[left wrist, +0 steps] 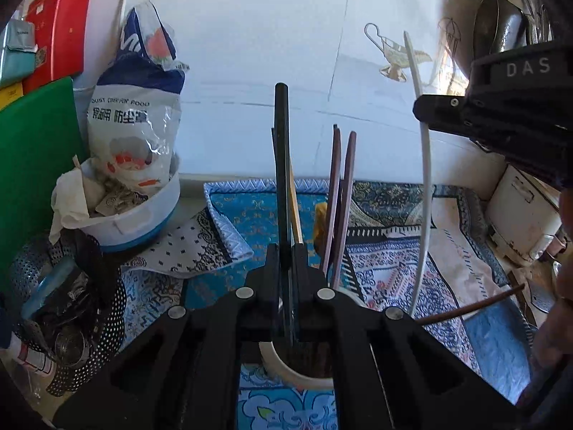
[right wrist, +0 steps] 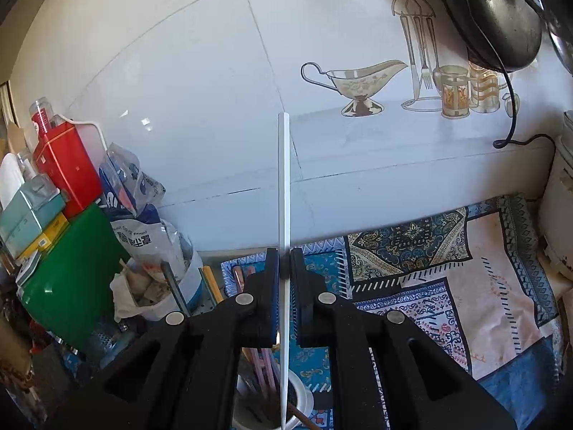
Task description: Organize utensils
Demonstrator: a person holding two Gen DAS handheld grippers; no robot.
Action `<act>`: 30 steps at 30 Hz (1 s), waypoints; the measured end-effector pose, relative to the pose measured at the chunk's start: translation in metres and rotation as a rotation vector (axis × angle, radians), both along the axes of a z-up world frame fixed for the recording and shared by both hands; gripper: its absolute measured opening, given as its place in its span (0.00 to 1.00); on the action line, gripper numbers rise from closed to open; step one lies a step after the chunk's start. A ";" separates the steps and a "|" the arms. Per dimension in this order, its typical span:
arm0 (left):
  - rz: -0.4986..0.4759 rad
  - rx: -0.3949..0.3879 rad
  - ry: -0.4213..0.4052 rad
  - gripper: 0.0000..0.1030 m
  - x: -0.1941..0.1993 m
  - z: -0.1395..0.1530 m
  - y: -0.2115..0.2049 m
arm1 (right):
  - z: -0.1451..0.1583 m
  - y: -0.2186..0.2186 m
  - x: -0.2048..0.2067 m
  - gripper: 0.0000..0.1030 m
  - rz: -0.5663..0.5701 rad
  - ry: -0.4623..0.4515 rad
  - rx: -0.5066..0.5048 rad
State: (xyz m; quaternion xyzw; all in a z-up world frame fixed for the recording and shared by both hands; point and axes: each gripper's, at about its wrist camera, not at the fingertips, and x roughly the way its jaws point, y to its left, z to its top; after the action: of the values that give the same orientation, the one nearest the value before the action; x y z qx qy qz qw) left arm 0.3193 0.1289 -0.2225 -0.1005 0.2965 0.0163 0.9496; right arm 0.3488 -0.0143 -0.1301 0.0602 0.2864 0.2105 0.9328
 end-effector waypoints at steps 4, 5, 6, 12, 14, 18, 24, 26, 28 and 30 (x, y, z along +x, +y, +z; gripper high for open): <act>-0.076 -0.050 0.090 0.04 -0.007 0.001 0.011 | -0.009 0.010 -0.001 0.05 0.016 0.027 -0.002; -0.084 -0.048 0.102 0.04 -0.010 0.003 0.014 | -0.011 0.013 -0.001 0.05 0.019 0.031 -0.007; -0.088 -0.044 0.113 0.04 -0.014 0.006 0.017 | -0.013 0.015 -0.001 0.05 0.019 0.033 -0.008; -0.061 -0.047 0.131 0.04 -0.037 0.019 0.041 | -0.023 0.026 -0.005 0.05 -0.013 -0.006 -0.037; -0.044 -0.044 0.128 0.04 -0.044 0.021 0.047 | -0.029 0.031 -0.006 0.05 -0.021 -0.019 -0.061; -0.019 -0.025 0.136 0.05 -0.051 0.019 0.056 | -0.047 0.038 -0.012 0.05 -0.002 -0.002 -0.100; -0.007 -0.026 0.152 0.05 -0.058 0.018 0.059 | -0.059 0.036 -0.034 0.06 0.044 0.053 -0.168; -0.005 -0.019 0.149 0.05 -0.063 0.023 0.057 | -0.058 0.033 -0.039 0.06 0.077 0.085 -0.182; -0.006 -0.010 0.137 0.07 -0.068 0.030 0.053 | -0.056 0.032 -0.045 0.06 0.120 0.111 -0.206; -0.006 0.002 0.122 0.12 -0.074 0.039 0.048 | -0.051 0.030 -0.054 0.06 0.166 0.131 -0.235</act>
State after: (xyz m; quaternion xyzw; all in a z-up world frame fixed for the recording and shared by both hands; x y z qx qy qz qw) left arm 0.2453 0.1764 -0.1835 -0.0973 0.3539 0.0199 0.9300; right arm 0.2949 0.0158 -0.1808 -0.0596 0.3734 0.2474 0.8921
